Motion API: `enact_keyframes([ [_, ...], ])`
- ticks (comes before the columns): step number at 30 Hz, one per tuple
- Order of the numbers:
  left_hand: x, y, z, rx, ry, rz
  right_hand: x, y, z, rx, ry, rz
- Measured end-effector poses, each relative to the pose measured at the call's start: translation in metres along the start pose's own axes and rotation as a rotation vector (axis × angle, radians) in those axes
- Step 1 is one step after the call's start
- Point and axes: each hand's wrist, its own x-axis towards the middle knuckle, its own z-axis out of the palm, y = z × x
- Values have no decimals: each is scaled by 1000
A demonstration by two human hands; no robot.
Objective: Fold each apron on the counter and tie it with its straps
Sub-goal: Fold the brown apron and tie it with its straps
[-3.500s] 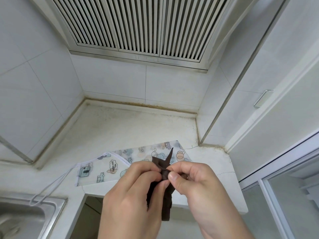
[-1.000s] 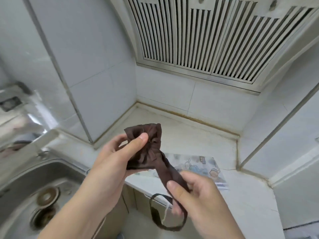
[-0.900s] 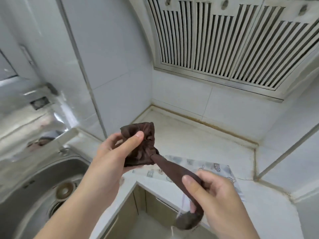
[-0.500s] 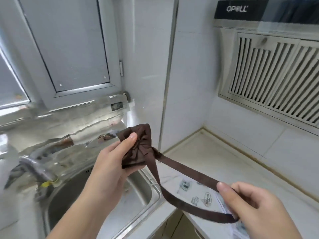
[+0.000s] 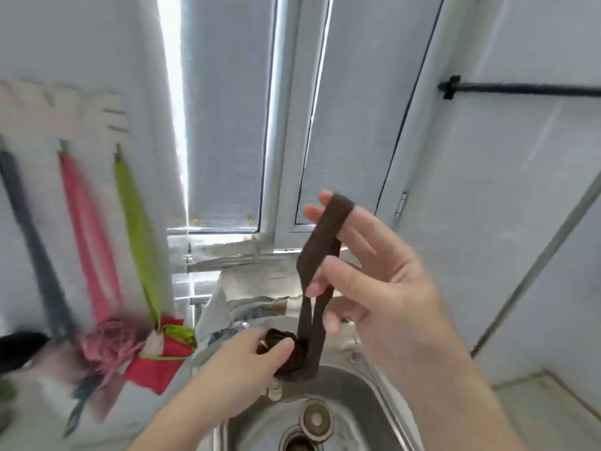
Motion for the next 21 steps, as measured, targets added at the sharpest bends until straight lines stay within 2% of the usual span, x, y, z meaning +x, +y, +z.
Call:
enact_keyframes([
  [5, -35, 42, -81, -299, 394, 455, 56, 37, 74, -168, -40, -8],
  [7, -48, 58, -101, -357, 427, 576, 65, 44, 94, -163, -57, -12],
  [8, -49, 63, -108, -360, 440, 583, 69, 48, 101, -111, -70, -1],
  [11, -39, 67, -122, -217, 626, 550, 85, 56, 117, -33, -90, -31],
  [14, -30, 74, -136, 82, 895, 529, 101, 60, 121, -134, -146, -153],
  [17, -23, 80, -139, 373, 1012, 588, 110, 64, 113, -241, -143, -230],
  [21, -4, 98, -138, 522, 1042, 569, 132, 72, 95, -291, -144, -256],
])
